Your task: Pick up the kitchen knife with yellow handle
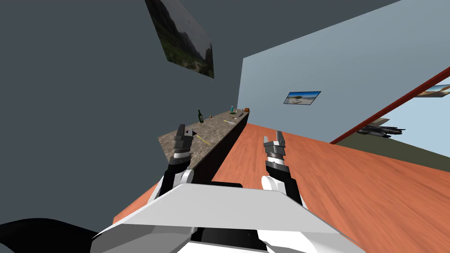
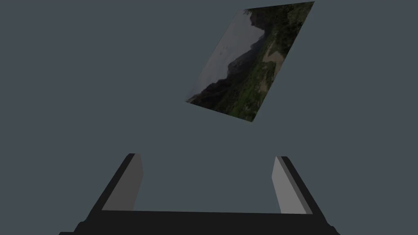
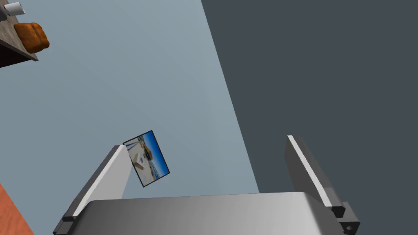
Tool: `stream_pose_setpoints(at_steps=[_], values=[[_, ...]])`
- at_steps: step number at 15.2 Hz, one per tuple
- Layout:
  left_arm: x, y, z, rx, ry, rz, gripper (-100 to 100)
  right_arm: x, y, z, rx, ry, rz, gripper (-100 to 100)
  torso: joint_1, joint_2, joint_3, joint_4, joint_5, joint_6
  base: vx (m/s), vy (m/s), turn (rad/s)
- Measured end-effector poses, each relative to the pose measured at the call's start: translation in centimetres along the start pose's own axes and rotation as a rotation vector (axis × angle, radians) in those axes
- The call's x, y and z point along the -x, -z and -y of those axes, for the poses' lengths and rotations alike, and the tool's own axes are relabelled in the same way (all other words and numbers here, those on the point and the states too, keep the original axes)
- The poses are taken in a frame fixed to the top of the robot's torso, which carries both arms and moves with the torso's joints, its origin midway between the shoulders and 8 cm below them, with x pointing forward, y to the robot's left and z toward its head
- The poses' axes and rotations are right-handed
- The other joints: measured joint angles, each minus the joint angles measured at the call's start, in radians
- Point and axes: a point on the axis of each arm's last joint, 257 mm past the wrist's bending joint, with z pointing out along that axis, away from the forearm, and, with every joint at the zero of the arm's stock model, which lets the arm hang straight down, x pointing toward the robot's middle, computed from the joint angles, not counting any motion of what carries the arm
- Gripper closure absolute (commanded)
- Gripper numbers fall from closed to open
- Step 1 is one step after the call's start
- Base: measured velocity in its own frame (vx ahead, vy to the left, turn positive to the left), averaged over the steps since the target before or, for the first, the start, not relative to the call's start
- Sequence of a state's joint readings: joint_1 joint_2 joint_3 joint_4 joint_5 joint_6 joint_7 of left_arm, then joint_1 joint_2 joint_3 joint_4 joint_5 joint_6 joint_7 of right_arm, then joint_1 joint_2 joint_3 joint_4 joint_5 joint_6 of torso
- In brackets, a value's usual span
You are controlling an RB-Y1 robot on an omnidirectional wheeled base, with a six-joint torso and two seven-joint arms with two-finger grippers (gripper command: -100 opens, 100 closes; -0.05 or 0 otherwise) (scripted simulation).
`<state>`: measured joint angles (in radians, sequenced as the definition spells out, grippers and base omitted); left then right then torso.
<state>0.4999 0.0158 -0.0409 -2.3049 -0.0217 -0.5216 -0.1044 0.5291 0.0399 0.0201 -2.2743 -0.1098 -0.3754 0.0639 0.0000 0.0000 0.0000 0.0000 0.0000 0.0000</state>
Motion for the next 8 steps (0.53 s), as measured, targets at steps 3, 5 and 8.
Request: stream_pose_setpoints(at_steps=[3, 5, 8], values=[[-0.8, -0.3, -1.4, 0.028, -0.007, -0.047, -100, 0.0, 0.0, 0.0, 0.0, 0.0, 0.0, 0, 0.0, -0.001, 0.0, 0.0, 0.0, 0.0, 0.004, -0.007, -0.024], [-1.4, -0.2, -3.0, 0.065, -0.014, -0.082, -100, 0.0, 0.0, 0.0, 0.0, 0.0, 0.0, 0, 0.0, -0.001, 0.0, 0.0, 0.0, 0.0, 0.006, -0.01, -0.018], [-2.3, -0.4, -5.8, 0.125, -0.024, -0.128, -100, 0.0, 0.0, 0.0, 0.0, 0.0, 0.0, 0, 0.0, -0.001, -0.001, 0.0, 0.0, 0.0, 0.006, -0.011, -0.03]])
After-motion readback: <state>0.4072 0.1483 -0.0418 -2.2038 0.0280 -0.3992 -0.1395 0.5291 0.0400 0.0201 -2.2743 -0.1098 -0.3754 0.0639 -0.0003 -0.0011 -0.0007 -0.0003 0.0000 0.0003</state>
